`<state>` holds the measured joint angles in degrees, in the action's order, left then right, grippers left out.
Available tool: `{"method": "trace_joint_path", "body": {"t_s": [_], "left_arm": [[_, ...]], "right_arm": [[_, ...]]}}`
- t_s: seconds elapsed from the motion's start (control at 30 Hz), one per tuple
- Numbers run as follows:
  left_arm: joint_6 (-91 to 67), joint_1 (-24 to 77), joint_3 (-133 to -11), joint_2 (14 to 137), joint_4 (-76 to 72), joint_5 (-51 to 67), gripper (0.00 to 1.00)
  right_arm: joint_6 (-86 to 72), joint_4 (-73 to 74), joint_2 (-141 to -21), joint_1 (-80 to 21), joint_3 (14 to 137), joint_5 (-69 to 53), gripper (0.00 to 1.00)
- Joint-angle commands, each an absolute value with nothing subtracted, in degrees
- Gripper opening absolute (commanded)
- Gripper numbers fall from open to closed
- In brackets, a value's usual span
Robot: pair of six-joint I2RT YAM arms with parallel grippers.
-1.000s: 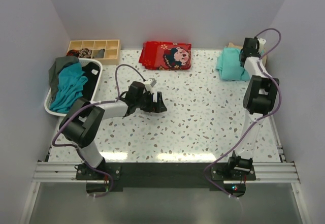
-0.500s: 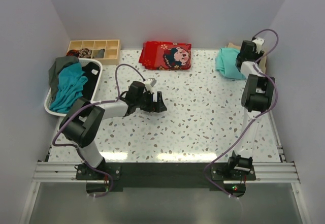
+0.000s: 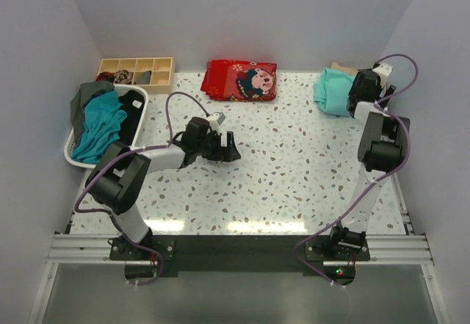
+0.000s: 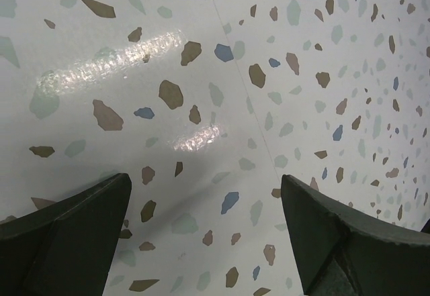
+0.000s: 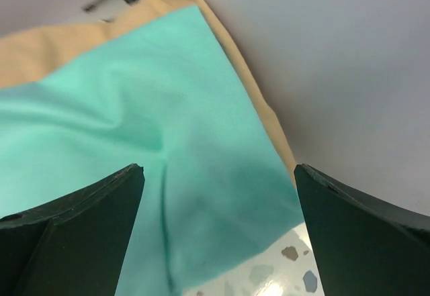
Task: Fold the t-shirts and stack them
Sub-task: Put the neatly folded tshirt into the corner of the board with the right arm
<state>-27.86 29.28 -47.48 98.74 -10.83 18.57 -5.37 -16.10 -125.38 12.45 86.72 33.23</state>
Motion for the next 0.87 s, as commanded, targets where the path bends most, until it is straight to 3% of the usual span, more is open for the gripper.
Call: {"method": "trace_joint_path", "body": {"t_s": [0.0,0.1,0.23,0.47,0.83], "left_arm": [[-26.81,28.92,-48.17,94.22,-10.64,15.74,0.99],[-26.81,28.83,-48.43,92.55,-10.02,13.19,1.0],[-27.6,28.83,-47.9,89.39,-9.4,7.74,1.0],[-25.32,28.83,-44.47,77.19,-8.36,-7.09,1.0],[-25.76,28.92,-37.54,59.97,-7.11,-10.2,1.0]], "right_arm": [[-12.82,-19.78,-114.45,12.66,82.27,16.84,0.99],[-16.69,-14.25,-110.49,12.22,79.81,5.95,0.99],[-19.16,-7.22,-101.72,7.93,70.44,3.17,0.99],[-16.43,-3.08,-87.83,-6.4,55.91,7.56,0.99],[-15.91,3.32,-61.71,-13.8,38.85,6.58,0.99]]}}
